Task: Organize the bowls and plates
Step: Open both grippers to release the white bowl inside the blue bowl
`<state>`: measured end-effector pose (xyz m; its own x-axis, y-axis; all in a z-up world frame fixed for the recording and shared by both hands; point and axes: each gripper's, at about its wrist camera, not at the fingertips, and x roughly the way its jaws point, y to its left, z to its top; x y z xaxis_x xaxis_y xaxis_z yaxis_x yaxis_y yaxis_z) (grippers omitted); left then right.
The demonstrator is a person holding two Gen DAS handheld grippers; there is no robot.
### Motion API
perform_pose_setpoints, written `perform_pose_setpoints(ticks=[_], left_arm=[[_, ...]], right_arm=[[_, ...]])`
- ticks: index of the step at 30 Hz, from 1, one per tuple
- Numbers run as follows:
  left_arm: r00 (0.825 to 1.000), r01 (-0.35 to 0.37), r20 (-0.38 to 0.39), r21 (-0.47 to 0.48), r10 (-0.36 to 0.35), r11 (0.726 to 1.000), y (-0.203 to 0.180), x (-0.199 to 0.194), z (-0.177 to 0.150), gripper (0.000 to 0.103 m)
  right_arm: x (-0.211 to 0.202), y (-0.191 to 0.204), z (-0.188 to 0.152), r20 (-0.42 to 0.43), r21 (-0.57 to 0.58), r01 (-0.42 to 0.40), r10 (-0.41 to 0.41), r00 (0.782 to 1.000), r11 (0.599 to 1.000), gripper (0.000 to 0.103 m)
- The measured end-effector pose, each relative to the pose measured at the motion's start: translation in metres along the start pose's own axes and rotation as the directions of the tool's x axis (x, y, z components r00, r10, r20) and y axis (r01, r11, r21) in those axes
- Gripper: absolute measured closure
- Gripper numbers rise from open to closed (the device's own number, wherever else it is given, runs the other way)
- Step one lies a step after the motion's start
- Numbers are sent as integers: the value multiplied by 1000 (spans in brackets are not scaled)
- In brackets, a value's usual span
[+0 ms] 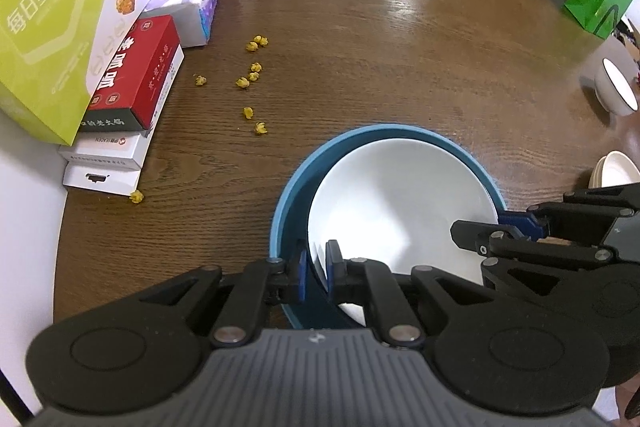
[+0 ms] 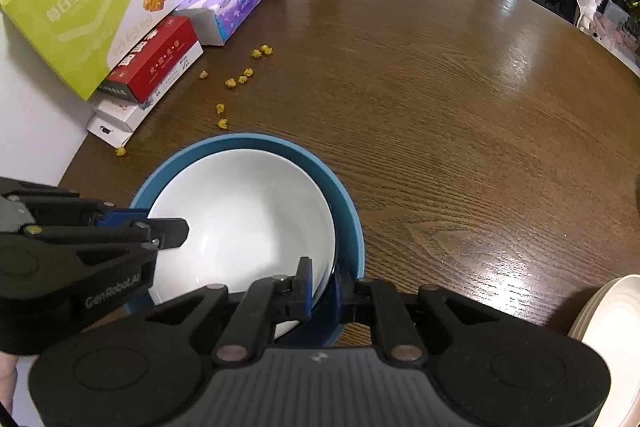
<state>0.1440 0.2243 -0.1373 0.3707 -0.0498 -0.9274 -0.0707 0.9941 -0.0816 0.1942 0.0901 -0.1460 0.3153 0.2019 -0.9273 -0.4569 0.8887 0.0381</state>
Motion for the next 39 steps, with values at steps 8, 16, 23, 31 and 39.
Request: perform_pose_setpoints(ticks=[8, 16, 23, 31, 39], left_arm=[[1000, 9, -10, 3, -9, 1000, 2, 0, 0, 94], [1000, 6, -22, 10, -6, 1000, 0, 0, 1, 93], [1000, 11, -25, 8, -11, 1000, 0, -2, 1, 85], [999, 30, -16, -8, -30, 1000, 3, -6, 3, 74], [994, 55, 92, -33, -51, 998, 8, -38, 6, 35]], right_arm=[[1, 3, 1, -7, -4, 8, -8, 1000, 1000, 90], [2, 3, 2, -8, 1, 9, -9, 1000, 1000, 89], [0, 3, 2, -5, 2, 7, -7, 1000, 1000, 88], [-2, 2, 1, -8, 9, -3, 3, 1000, 1000, 87], [-33, -17, -3, 85, 75, -88, 82, 993, 993, 67]])
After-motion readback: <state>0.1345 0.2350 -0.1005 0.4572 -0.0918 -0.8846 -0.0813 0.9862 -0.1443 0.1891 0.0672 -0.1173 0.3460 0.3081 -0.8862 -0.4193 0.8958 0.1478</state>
